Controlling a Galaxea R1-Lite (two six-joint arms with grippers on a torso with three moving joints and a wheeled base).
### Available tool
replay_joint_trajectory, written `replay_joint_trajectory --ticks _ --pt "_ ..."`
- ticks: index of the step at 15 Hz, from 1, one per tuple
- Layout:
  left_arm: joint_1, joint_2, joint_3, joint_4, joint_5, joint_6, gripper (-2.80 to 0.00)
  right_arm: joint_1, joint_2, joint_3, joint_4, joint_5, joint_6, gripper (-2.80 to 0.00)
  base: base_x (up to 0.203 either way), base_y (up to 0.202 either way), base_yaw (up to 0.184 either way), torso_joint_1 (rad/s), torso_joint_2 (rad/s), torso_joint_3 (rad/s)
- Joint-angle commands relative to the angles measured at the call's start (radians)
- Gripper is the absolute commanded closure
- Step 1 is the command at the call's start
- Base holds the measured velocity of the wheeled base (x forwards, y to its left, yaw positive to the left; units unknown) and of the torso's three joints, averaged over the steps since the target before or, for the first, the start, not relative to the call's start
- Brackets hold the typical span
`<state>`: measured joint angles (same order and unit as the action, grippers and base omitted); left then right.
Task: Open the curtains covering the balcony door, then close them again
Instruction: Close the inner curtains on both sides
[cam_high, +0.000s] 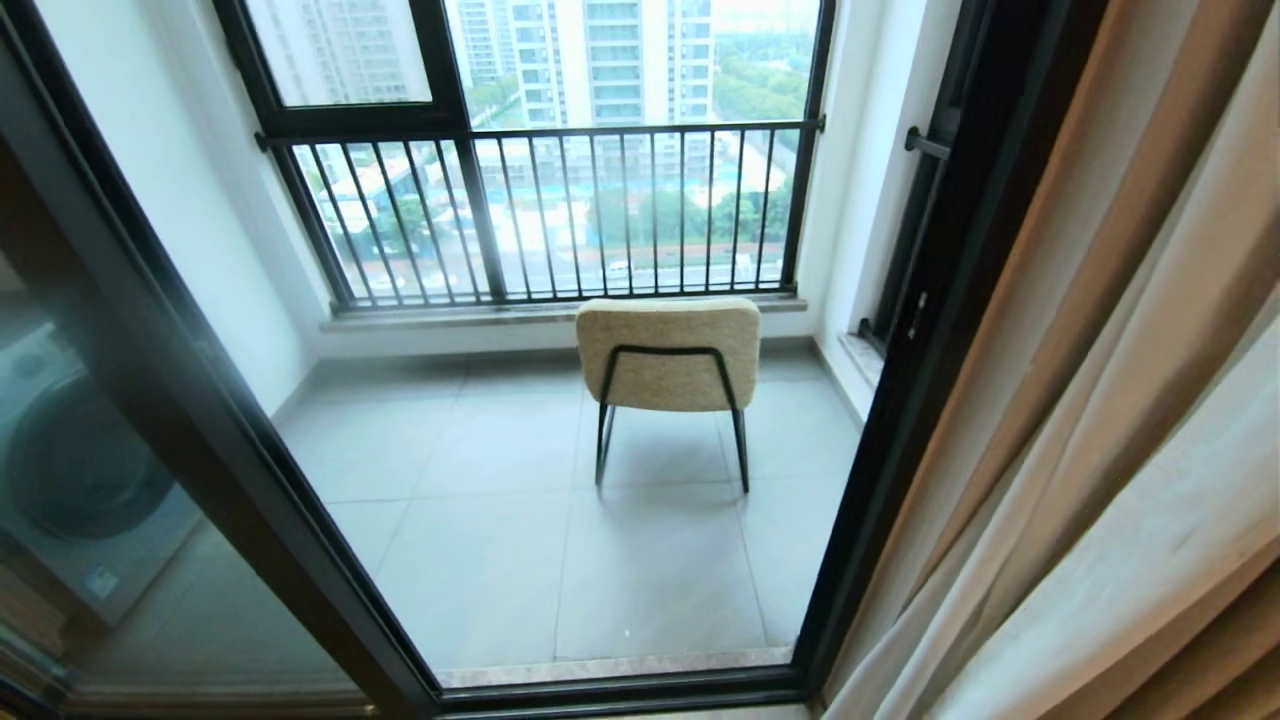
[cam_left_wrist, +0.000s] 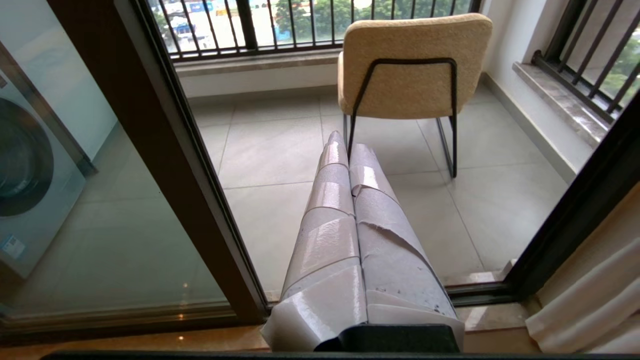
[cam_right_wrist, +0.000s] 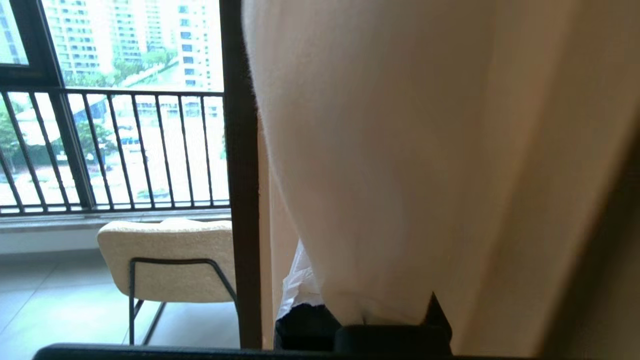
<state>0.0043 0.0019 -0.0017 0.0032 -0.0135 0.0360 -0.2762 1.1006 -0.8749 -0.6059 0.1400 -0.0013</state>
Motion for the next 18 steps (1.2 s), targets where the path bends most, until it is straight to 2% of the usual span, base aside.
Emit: replay_joint_trajectory --ticks 1,3,16,18 --pt "0.000 0.000 0.000 0.000 0.000 0.001 0.00 0.000 -0.001 0.002 -0.002 0.001 0.000 0.00 -0.193 0.000 -0.002 -0.007 0.00 0.002" --pt "0.000 0.000 0.000 0.001 0.000 0.001 0.00 0.000 -0.001 0.004 -0.002 0.001 0.000 0.00 -0.115 0.000 -0.006 -0.006 0.00 0.006" --pt "0.000 0.000 0.000 0.000 0.000 -0.001 0.00 0.000 0.002 0.005 -0.002 0.018 -0.003 0.00 0.000 0.000 0.000 0.000 0.00 0.000" --pt "0.000 0.000 0.000 0.000 0.000 -0.001 0.00 0.021 0.005 0.004 -0.003 0.023 -0.005 0.00 0.000 0.000 0.000 0.000 0.00 0.000"
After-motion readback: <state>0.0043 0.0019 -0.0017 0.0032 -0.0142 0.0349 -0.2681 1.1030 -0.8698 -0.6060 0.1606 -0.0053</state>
